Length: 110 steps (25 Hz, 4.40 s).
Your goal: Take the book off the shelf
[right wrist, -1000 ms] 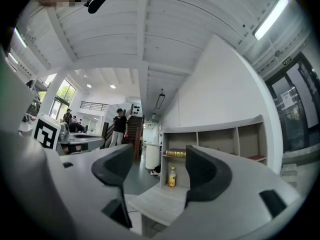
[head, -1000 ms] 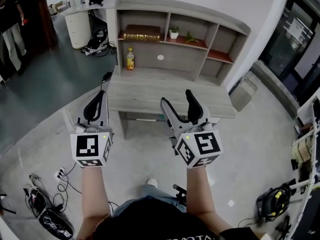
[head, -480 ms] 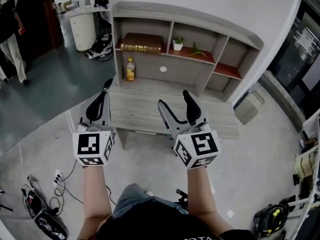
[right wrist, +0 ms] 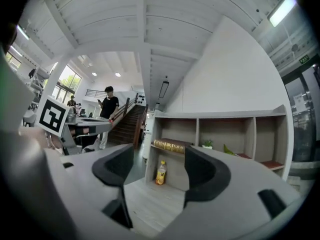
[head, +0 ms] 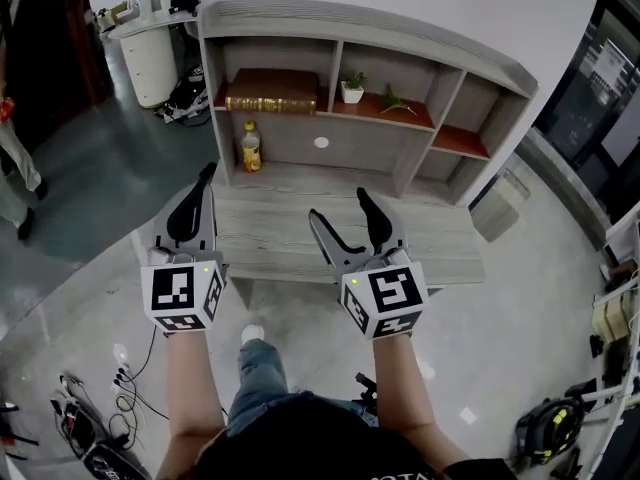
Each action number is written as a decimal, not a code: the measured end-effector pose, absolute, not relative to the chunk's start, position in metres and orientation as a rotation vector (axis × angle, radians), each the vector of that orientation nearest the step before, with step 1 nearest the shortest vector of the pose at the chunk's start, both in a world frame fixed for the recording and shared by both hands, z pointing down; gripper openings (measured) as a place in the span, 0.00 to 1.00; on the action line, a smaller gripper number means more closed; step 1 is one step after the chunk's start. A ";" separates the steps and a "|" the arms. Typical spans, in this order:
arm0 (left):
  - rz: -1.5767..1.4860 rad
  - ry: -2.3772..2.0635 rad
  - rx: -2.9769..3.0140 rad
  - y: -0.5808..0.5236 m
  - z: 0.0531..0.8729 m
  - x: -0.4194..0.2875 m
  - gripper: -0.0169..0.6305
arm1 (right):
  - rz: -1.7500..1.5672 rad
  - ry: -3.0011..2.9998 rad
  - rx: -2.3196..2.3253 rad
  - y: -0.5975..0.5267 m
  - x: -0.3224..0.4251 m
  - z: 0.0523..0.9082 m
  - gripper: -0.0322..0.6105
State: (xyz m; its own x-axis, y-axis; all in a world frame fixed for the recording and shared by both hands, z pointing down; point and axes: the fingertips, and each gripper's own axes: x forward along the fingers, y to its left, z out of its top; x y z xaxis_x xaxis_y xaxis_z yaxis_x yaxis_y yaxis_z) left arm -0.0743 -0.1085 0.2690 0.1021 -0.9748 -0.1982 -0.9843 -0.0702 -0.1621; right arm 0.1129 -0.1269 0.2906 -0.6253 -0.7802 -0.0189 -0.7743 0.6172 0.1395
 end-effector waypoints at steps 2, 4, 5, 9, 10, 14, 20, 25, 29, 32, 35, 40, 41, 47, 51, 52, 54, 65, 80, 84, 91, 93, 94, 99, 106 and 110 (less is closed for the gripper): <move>0.057 1.934 -2.138 -0.129 0.269 -0.082 0.04 | -0.179 -2.769 1.362 -0.147 0.105 0.294 0.56; 0.062 1.920 -2.154 -0.151 0.269 -0.093 0.04 | -0.078 -2.789 1.388 -0.169 0.095 0.298 0.53; 0.065 1.914 -2.163 -0.162 0.269 -0.099 0.04 | -0.020 -2.802 1.404 -0.181 0.090 0.299 0.53; 0.064 1.892 -2.192 -0.207 0.268 -0.128 0.04 | 0.084 -2.799 1.473 -0.227 0.066 0.304 0.53; 0.063 1.888 -2.197 -0.219 0.268 -0.136 0.04 | 0.087 -2.797 1.481 -0.238 0.058 0.305 0.53; 0.059 1.864 -2.229 -0.264 0.266 -0.163 0.04 | 0.158 -2.811 1.509 -0.280 0.027 0.308 0.53; 0.028 1.793 -2.302 -0.322 0.277 -0.192 0.04 | 0.420 -2.849 1.607 -0.338 -0.010 0.319 0.56; 0.018 1.737 -2.361 -0.357 0.286 -0.207 0.04 | 0.852 -2.866 1.701 -0.376 -0.026 0.342 0.58; 0.015 1.701 -2.402 -0.377 0.293 -0.212 0.04 | 1.341 -2.903 1.774 -0.399 -0.028 0.352 0.59; 0.019 1.689 -2.421 -0.387 0.298 -0.213 0.04 | 1.602 -2.914 1.783 -0.416 -0.031 0.352 0.59; 0.016 1.679 -2.429 -0.395 0.301 -0.211 0.04 | 1.858 -2.882 1.765 -0.435 -0.035 0.356 0.60; 0.011 1.683 -2.430 -0.405 0.302 -0.210 0.04 | 2.058 -2.788 1.765 -0.462 -0.042 0.366 0.60; 0.008 1.686 -2.428 -0.406 0.303 -0.210 0.04 | 2.082 -2.771 1.766 -0.467 -0.044 0.368 0.60; 0.005 1.740 -2.412 -0.416 0.310 -0.207 0.04 | 2.217 -2.680 1.811 -0.494 -0.045 0.373 0.60; 0.000 1.776 -2.392 -0.419 0.309 -0.202 0.04 | 2.266 -2.627 1.795 -0.506 -0.042 0.374 0.60; 0.000 1.785 -2.385 -0.419 0.308 -0.202 0.04 | 2.263 -2.619 1.797 -0.508 -0.042 0.374 0.60; 0.006 1.804 -2.370 -0.418 0.306 -0.202 0.04 | 2.239 -2.608 1.811 -0.509 -0.041 0.374 0.60; 0.011 1.840 -2.336 -0.409 0.299 -0.194 0.04 | 2.204 -2.634 1.765 -0.491 -0.038 0.368 0.56; 0.017 1.817 -2.339 -0.393 0.298 -0.174 0.04 | 2.146 -2.730 1.670 -0.457 -0.029 0.370 0.47; 0.019 1.806 -2.345 -0.387 0.297 -0.171 0.04 | 2.138 -2.794 1.621 -0.445 -0.026 0.371 0.45; 0.025 1.788 -2.364 -0.382 0.299 -0.165 0.04 | 2.102 -2.928 1.437 -0.424 -0.026 0.373 0.42; 0.029 1.784 -2.369 -0.381 0.299 -0.164 0.04 | 2.045 -2.950 1.417 -0.417 -0.023 0.373 0.42; 0.031 1.782 -2.371 -0.380 0.298 -0.164 0.04 | 2.007 -2.954 1.418 -0.413 -0.022 0.374 0.42; 0.046 1.775 -2.375 -0.377 0.297 -0.163 0.04 | 1.874 -3.028 1.390 -0.400 -0.012 0.370 0.41; 0.067 1.742 -2.393 -0.373 0.291 -0.163 0.04 | 1.561 -3.099 1.410 -0.379 -0.004 0.358 0.40; 0.080 1.705 -2.421 -0.372 0.292 -0.161 0.04 | 1.289 -3.060 1.499 -0.366 -0.002 0.355 0.39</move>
